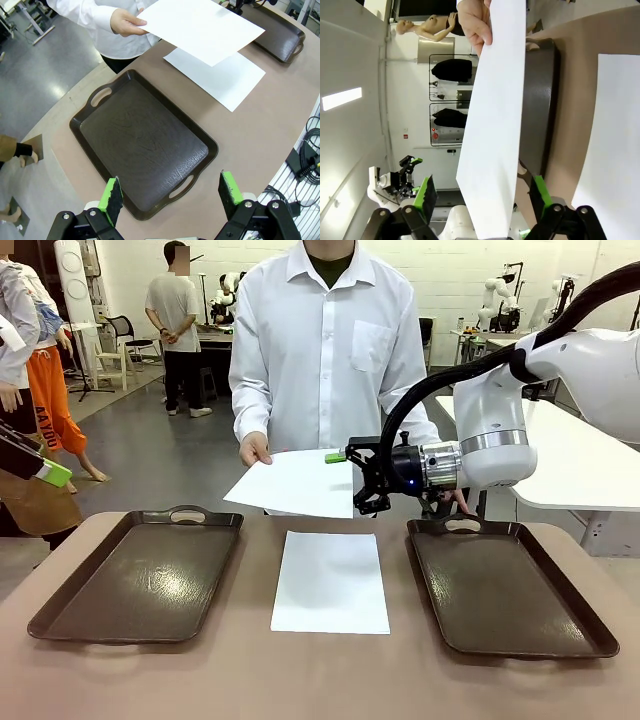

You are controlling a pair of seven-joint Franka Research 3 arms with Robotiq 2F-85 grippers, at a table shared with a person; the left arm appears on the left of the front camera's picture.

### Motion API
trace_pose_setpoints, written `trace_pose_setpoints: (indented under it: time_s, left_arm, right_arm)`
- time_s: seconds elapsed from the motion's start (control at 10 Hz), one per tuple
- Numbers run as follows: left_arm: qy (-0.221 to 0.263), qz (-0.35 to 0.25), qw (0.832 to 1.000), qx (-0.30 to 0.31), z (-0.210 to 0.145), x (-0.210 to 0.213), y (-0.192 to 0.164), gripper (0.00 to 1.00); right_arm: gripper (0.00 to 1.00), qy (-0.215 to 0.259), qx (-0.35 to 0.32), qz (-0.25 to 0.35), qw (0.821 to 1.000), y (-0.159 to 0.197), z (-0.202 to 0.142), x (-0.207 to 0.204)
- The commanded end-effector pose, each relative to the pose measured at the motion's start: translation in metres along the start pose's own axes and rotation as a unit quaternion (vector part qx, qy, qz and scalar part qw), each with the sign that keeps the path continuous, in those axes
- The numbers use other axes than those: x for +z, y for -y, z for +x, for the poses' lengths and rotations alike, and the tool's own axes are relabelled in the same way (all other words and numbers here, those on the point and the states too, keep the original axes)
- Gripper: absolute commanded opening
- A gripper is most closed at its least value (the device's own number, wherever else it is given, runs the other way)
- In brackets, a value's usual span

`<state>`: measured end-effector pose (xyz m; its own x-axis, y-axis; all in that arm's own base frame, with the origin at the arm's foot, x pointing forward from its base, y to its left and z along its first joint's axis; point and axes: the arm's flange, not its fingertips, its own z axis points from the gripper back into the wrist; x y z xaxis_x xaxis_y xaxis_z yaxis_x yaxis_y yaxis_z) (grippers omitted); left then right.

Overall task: Sort the A4 documents.
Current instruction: Receive the A4 Paper.

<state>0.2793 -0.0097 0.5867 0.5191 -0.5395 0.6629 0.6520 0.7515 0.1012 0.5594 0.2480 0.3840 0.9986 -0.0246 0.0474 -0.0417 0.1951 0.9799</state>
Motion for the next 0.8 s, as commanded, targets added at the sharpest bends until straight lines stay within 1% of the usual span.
trace_pose_setpoints:
  time_s: [0.0, 0.1, 0.2, 0.3, 0.4, 0.5, 0.6, 0.7]
  left_arm:
    - [0.000, 0.000, 1.000, 0.000, -0.0004, -0.0001, -0.0006, 1.00]
    - [0.000, 0.000, 1.000, 0.000, -0.0004, -0.0001, -0.0006, 1.00]
    - [0.000, 0.000, 1.000, 0.000, -0.0004, -0.0001, -0.0006, 1.00]
    - [0.000, 0.000, 1.000, 0.000, -0.0004, -0.0001, -0.0006, 1.00]
    - [0.000, 0.000, 1.000, 0.000, -0.0004, -0.0001, -0.0006, 1.00]
    - [0.000, 0.000, 1.000, 0.000, -0.0004, -0.0001, -0.0006, 1.00]
    - [0.000, 0.000, 1.000, 0.000, -0.0004, -0.0001, -0.0006, 1.00]
    - [0.000, 0.000, 1.000, 0.000, -0.0004, -0.0001, -0.0006, 1.00]
  right_arm:
    - [0.83, 0.006, 0.001, 0.017, 1.000, 0.0024, 0.0058, -0.0033]
    - [0.67, 0.008, -0.004, 0.015, 1.000, 0.0058, 0.0069, -0.0023]
    - [0.77, 0.009, -0.007, 0.017, 1.000, 0.0080, 0.0087, -0.0014]
    - [0.49, 0.009, -0.008, 0.017, 1.000, 0.0086, 0.0090, -0.0014]
    - [0.59, 0.009, -0.007, 0.016, 1.000, 0.0086, 0.0087, -0.0012]
    - [0.32, 0.011, -0.005, 0.017, 1.000, 0.0090, 0.0089, -0.0016]
    - [0.42, 0.013, -0.006, 0.021, 1.000, 0.0101, 0.0091, -0.0011]
    - [0.14, 0.011, -0.008, 0.022, 1.000, 0.0121, 0.0089, -0.0011]
